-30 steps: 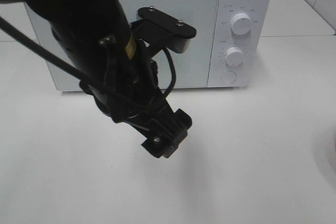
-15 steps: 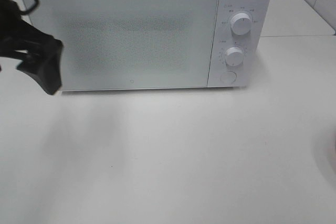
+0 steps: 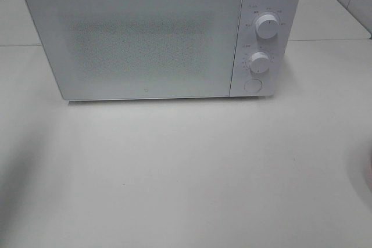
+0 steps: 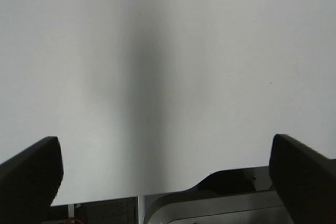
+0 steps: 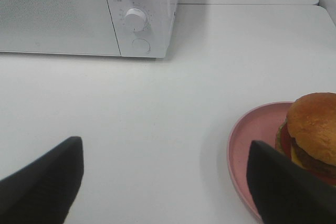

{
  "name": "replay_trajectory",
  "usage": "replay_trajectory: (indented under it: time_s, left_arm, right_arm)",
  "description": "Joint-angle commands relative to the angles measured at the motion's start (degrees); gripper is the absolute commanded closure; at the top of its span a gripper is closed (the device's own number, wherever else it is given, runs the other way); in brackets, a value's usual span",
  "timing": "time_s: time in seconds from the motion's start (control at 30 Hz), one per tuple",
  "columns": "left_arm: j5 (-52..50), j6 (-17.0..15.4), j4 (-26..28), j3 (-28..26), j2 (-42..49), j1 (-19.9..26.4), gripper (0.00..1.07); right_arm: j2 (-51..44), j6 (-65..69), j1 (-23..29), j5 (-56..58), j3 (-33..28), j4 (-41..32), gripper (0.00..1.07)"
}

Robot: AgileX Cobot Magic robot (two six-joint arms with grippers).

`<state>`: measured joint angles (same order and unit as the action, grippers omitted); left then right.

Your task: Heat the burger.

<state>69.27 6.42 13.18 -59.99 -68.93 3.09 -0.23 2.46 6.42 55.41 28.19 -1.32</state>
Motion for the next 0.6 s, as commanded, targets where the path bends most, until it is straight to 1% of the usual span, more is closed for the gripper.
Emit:
replay_trajectory:
  time_s: [0.03,0.07,0.13,0.17,0.2,0.23,0.27,0.3,0.33,0.37,0.4,0.43,0.5,0.53,0.6]
  left_arm:
    - [0.57,0.34,-0.63,6.25,6.19,0.34,0.06]
    - [0.57,0.34,-0.63,6.25,6.19,0.34,0.06]
    - [-0.11,0.4,-1.66,12.72,14.04,0.34,0.06]
    - [-0.11,0.4,-1.66,12.72,14.04,0.34,0.06]
    - [-0.29,0.4,-2.18,14.27,16.16,0.34,0.06]
    - [-0.86,0.4,-2.92,17.25,20.11,0.34,0.06]
    - [-0.86,0.4,-2.92,17.25,20.11,0.34,0.06]
    - [-1.2,0.4,-3.21,18.39,21.89,0.34,0.06]
    - [-1.66,0.4,-3.9,20.97,26.53,0.34,0.06]
    - [-1.66,0.4,-3.9,20.97,26.53,0.34,0.06]
    - [-1.89,0.4,-4.64,23.03,31.17,0.34,0.06]
    - [-1.89,0.4,-4.64,23.03,31.17,0.34,0.06]
    - [-2.64,0.4,-5.39,25.27,35.29,0.34,0.06]
    - [-2.64,0.4,-5.39,25.27,35.29,0.34,0.06]
    - [-4.01,0.29,-5.79,28.65,43.09,0.34,0.06]
  right_arm:
    - [-1.72,0.29,-0.4,-0.52,-0.11,0.0,0.32]
    - [-1.72,0.29,-0.4,-0.52,-0.11,0.0,0.32]
    - [-1.72,0.29,-0.4,-0.52,-0.11,0.0,0.32]
    - [-1.72,0.29,-0.4,-0.52,-0.11,0.0,0.32]
    - [-1.72,0.29,-0.4,-0.52,-0.11,0.0,0.32]
    - [-1.72,0.29,-0.4,-0.52,-0.11,0.0,0.32]
    - [-1.72,0.29,-0.4,-0.52,-0.11,0.0,0.32]
    - [-1.72,0.29,-0.4,-0.52,-0.11,0.0,0.32]
    - [-1.72,0.29,-0.4,-0.52,-0.11,0.0,0.32]
    - [-1.72,0.29,-0.4,-0.52,-0.11,0.0,0.32]
    - [-1.72,0.29,-0.4,-0.52,-0.11,0.0,0.32]
    - [-1.72,0.29,-0.4,-0.52,-0.11,0.0,0.32]
    - [-1.72,0.29,-0.4,-0.52,-0.11,0.0,0.32]
    - [-1.72,0.29,-0.4,-0.52,-0.11,0.0,0.32]
    - [-1.72,0.29,-0.4,-0.52,-0.11,0.0,0.32]
